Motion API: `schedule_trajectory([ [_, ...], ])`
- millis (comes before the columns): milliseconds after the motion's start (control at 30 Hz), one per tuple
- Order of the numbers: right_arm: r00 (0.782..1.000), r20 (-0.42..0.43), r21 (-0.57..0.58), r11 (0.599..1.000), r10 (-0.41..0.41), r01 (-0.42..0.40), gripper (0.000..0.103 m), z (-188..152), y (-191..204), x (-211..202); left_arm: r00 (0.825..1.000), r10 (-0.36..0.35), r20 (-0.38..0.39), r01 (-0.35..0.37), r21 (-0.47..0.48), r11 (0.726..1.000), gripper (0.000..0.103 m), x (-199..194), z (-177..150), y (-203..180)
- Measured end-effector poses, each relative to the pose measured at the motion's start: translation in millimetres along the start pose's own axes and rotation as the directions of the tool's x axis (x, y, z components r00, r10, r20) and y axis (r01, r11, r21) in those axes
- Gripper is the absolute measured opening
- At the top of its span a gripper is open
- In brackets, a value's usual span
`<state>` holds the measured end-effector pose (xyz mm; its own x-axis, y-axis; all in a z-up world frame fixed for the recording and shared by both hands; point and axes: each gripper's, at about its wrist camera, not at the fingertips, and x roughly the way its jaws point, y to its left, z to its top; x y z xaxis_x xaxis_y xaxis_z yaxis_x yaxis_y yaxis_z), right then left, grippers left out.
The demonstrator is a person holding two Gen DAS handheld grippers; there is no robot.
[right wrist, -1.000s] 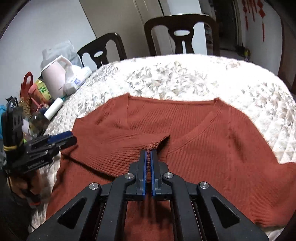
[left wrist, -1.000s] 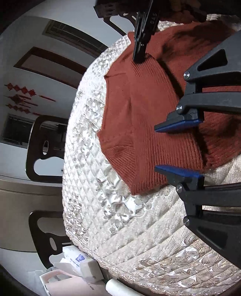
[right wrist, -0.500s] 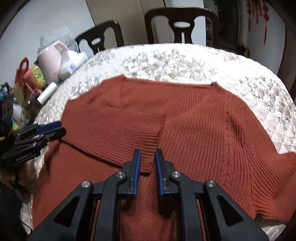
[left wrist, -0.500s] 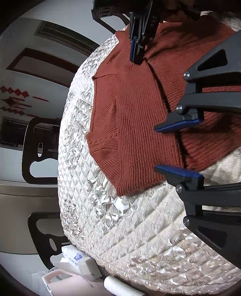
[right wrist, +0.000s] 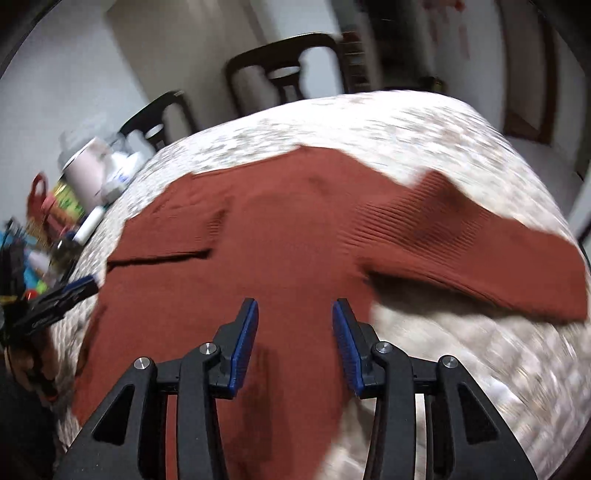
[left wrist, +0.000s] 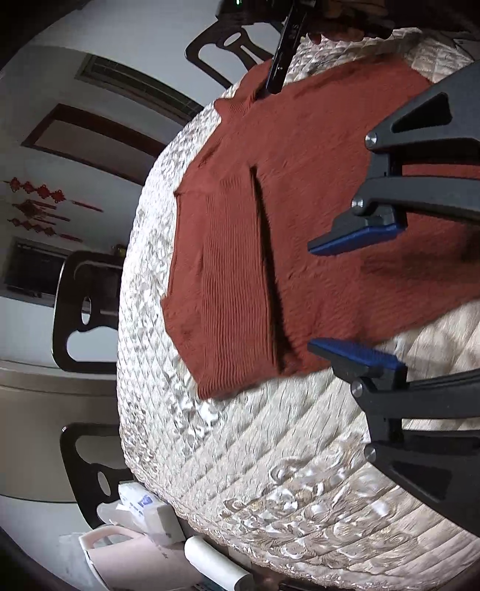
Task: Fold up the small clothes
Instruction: 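Grasp the other sleeve with the right tool and lift it, then fold the held sleeve across the body with the right tool and release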
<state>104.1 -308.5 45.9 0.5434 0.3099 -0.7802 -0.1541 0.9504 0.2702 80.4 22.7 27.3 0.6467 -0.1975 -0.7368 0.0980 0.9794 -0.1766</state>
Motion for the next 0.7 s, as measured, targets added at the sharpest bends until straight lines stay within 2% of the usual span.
schedule_trajectory([
  [167,0.998,0.032,0.185,0.981,-0.057,0.050,0.044,-2,-52,-15,1.000,-0.001,0.007,0.001,0.042,0.999,0.054,5,1,-14],
  [300,0.995,0.068,0.327,0.944,-0.067,0.041,0.044,-2,-86,-23,1.000,0.008,-0.020,-0.007,0.043,0.999,0.054,16,-3,-16],
  [400,0.993,0.108,0.426,0.905,-0.047,-0.004,0.044,-1,-106,-26,0.999,0.008,-0.038,-0.007,0.036,0.999,0.054,21,-7,-15],
  [567,0.982,0.163,0.538,0.843,-0.095,-0.008,0.044,3,-131,-32,1.000,0.018,-0.026,-0.017,0.051,0.999,0.055,23,-11,-19],
  [667,0.977,0.190,0.572,0.820,-0.099,-0.028,0.044,7,-143,-31,0.999,0.021,-0.024,-0.019,0.061,0.998,0.058,24,-11,-20],
  [700,0.976,0.191,0.574,0.819,-0.105,-0.024,0.040,10,-145,-31,1.000,0.019,-0.024,-0.017,0.061,0.998,0.059,24,-11,-20],
])
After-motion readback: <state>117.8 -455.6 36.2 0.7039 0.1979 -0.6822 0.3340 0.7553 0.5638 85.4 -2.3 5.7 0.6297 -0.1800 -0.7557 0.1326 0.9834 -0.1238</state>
